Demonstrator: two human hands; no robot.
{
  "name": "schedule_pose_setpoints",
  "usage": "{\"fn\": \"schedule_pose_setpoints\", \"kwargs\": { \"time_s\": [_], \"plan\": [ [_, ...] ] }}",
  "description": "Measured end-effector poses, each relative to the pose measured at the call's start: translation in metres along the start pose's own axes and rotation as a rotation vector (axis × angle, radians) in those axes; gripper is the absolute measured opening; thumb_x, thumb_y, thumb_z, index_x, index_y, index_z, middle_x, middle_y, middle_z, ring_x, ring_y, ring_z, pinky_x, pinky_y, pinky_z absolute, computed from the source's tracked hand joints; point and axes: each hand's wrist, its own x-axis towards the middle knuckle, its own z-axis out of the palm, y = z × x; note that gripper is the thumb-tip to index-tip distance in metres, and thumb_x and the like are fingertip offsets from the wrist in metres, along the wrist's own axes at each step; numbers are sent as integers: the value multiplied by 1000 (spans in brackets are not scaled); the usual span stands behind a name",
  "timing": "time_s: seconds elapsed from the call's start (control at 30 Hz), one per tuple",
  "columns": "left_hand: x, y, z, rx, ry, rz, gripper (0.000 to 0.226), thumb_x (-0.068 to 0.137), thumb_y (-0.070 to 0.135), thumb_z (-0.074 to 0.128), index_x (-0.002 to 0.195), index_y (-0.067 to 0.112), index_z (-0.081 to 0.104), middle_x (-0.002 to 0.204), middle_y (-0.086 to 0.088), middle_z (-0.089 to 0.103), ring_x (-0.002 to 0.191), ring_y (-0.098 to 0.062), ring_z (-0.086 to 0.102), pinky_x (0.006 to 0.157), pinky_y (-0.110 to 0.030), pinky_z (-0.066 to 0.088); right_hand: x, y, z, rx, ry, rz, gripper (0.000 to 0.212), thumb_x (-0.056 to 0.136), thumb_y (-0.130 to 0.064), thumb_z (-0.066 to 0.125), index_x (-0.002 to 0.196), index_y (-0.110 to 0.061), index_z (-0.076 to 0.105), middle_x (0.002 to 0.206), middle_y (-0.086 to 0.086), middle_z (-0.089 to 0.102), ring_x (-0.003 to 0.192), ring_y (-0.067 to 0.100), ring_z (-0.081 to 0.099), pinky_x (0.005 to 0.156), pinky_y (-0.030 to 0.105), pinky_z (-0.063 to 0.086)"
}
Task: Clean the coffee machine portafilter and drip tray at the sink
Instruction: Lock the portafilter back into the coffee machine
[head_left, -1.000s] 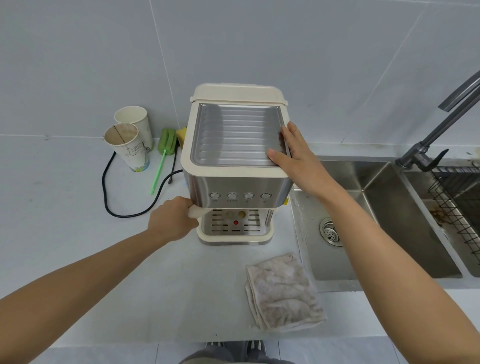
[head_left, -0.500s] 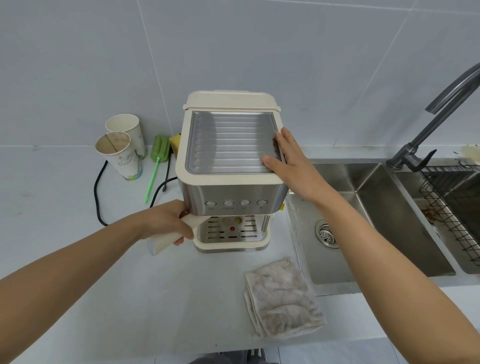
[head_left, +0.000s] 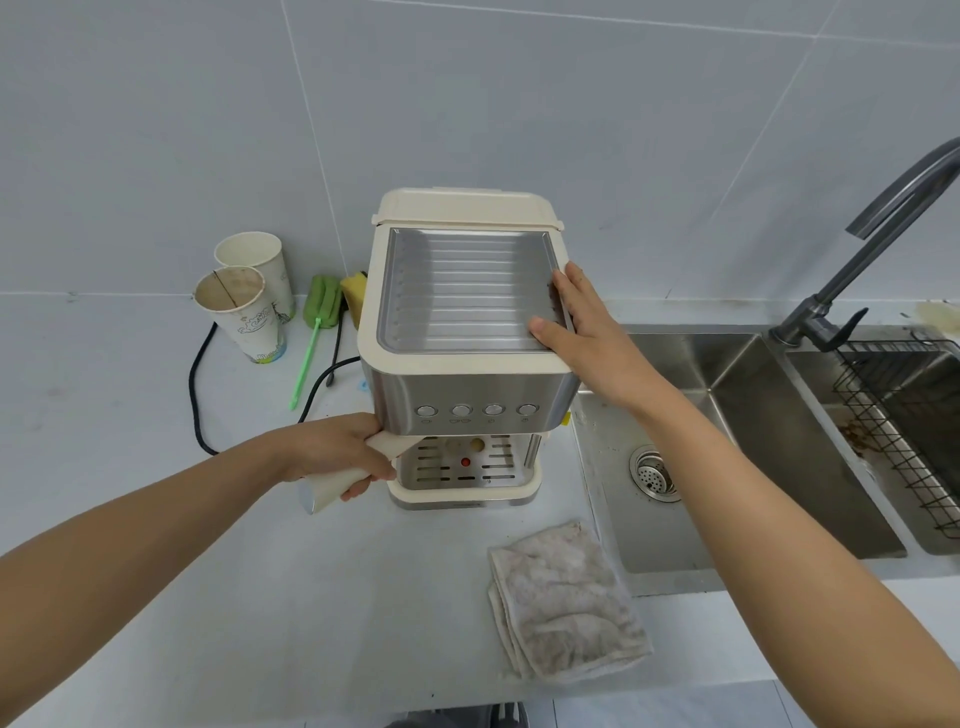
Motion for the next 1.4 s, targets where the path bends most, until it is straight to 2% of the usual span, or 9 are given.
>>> {"fn": "schedule_pose_setpoints", "kwargs": {
  "time_s": [0.2, 0.33, 0.57, 0.73, 1.0, 1.2, 1.4],
  "plan": [
    [-1, 2, 4, -44, 37, -12, 14, 85, 10, 59, 93, 12, 47, 42, 5, 57, 43, -10, 50, 54, -23, 45, 2, 3, 2, 0, 25, 19, 66, 95, -33, 44, 148, -22, 7, 157, -8, -3, 143, 4, 0, 103, 14, 9],
    [0, 4, 5, -53, 45, -26, 16, 85, 9, 58, 96, 10, 47, 41, 5, 57, 39, -9, 50, 51, -22, 45, 2, 3, 4, 11, 50, 22, 65, 95, -33, 44, 148, -21, 8, 157, -8, -1, 143, 5, 4, 107, 19, 12],
    [4, 4, 10, -92, 73, -50, 14, 83, 7, 59, 89, 13, 47, 39, 5, 55, 35, -10, 49, 44, -22, 44, 4, 3, 5, -6, 95, 28, 63, 96, -32, 42, 148, -19, 10, 158, -6, 2, 144, 8, 7, 114, 28, 12],
    [7, 3, 11, -85, 60, -50, 14, 83, 7, 58, 87, 14, 47, 40, 3, 55, 36, -11, 49, 44, -22, 43, 4, 3, 5, -16, 93, 43, 63, 96, -33, 41, 148, -19, 9, 158, -6, 2, 144, 10, 7, 116, 33, 13],
    [6, -2, 4, 1, 57, 17, 13, 80, 7, 58, 83, 13, 47, 46, 0, 56, 41, -14, 48, 49, -23, 46, 1, 2, 0, 20, 56, 46, 64, 95, -32, 42, 148, -21, 8, 157, -9, 1, 144, 6, 9, 115, 29, 12],
    [8, -5, 8, 28, 94, 56, 15, 80, 4, 57, 77, 11, 44, 42, 0, 56, 40, -14, 48, 54, -25, 46, 1, 3, 1, 56, 52, 46, 65, 95, -31, 44, 148, -21, 8, 157, -9, 1, 144, 7, 10, 119, 36, 15],
    [5, -1, 13, 29, 125, 64, 19, 80, 3, 57, 72, 14, 43, 39, 1, 56, 37, -11, 49, 52, -24, 46, 3, 4, 3, 56, 64, 37, 65, 95, -30, 43, 148, -19, 8, 157, -7, 1, 144, 8, 10, 119, 38, 15]
  ]
}}
